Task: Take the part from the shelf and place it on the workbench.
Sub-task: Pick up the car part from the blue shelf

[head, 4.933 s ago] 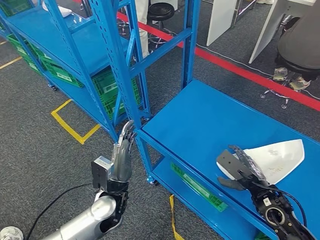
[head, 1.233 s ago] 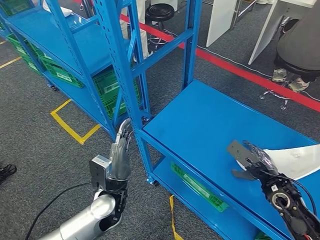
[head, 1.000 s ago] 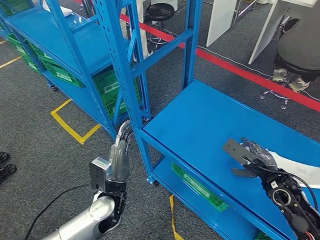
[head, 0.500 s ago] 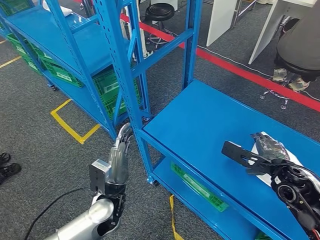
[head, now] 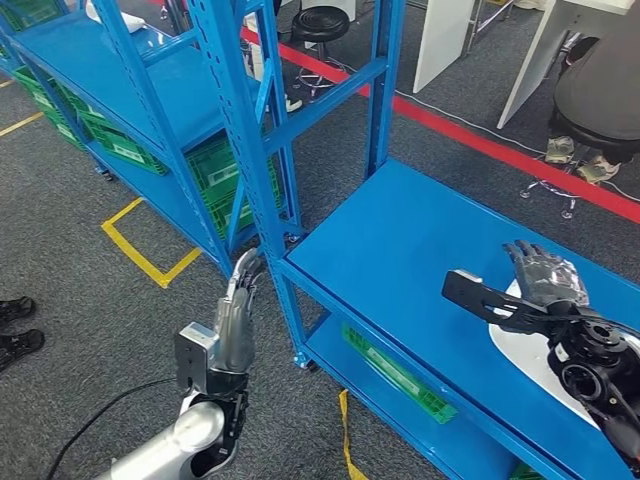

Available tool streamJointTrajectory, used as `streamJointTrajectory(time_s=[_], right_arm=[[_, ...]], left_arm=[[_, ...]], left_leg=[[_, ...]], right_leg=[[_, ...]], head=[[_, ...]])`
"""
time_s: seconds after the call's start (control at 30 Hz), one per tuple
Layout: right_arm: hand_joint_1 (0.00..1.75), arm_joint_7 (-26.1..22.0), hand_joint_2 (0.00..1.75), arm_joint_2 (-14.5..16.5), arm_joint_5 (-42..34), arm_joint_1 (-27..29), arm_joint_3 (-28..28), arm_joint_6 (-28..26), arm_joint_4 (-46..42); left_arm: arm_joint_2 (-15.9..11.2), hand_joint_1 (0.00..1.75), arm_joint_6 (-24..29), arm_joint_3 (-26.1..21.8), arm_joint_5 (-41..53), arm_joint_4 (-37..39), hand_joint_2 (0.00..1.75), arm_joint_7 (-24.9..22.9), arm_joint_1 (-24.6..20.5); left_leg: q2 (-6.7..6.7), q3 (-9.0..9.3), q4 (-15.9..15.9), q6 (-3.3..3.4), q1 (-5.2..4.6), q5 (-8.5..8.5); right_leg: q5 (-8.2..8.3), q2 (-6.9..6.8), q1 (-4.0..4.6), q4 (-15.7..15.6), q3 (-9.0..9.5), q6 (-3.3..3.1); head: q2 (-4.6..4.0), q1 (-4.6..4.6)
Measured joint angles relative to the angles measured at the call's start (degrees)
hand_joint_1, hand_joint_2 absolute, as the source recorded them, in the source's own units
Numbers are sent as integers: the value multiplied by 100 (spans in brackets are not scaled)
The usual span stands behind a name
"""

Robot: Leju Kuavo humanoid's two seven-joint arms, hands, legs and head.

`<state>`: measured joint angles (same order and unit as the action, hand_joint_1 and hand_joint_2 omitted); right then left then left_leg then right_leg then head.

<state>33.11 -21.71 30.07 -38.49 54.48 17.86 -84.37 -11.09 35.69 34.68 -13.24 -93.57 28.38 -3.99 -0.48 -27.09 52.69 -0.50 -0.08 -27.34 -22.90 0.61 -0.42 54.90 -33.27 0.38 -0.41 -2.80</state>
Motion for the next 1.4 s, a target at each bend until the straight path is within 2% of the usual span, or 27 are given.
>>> streamJointTrajectory(time_s=[0.43,0.73,1.07,1.23,1.4], right_arm=[[0,229,175,-98,-162,-52,5,255,-522],[0,568,175,-297,411,11,-131,161,-853],[0,647,175,-672,1081,655,-988,-163,-893],[0,647,175,-749,1433,1190,-1539,-151,-886],[0,647,175,-771,1441,1585,-1990,-207,-887]], left_arm=[[-38,0,-78,-58,6,-64,0,-1,33],[-51,0,-79,-73,61,-108,0,-9,53],[-54,0,-19,-87,121,-186,0,-74,124],[-54,0,-82,-89,122,-210,0,-89,130],[-54,0,-122,-89,119,-212,0,-90,128]], left_leg=[[0,1,0,0,0,0],[0,3,2,0,0,0],[-2,0,4,2,-1,-2],[-7,-3,4,3,0,-3],[-3,-5,3,3,0,-3]], right_leg=[[0,1,0,0,-1,0],[0,1,1,-1,-1,0],[0,-1,0,-3,-1,0],[0,-6,0,-3,-1,1],[0,-3,0,-3,-1,0]], head=[[0,-1],[-1,-1],[-1,-1],[1,-1],[-1,-1]])
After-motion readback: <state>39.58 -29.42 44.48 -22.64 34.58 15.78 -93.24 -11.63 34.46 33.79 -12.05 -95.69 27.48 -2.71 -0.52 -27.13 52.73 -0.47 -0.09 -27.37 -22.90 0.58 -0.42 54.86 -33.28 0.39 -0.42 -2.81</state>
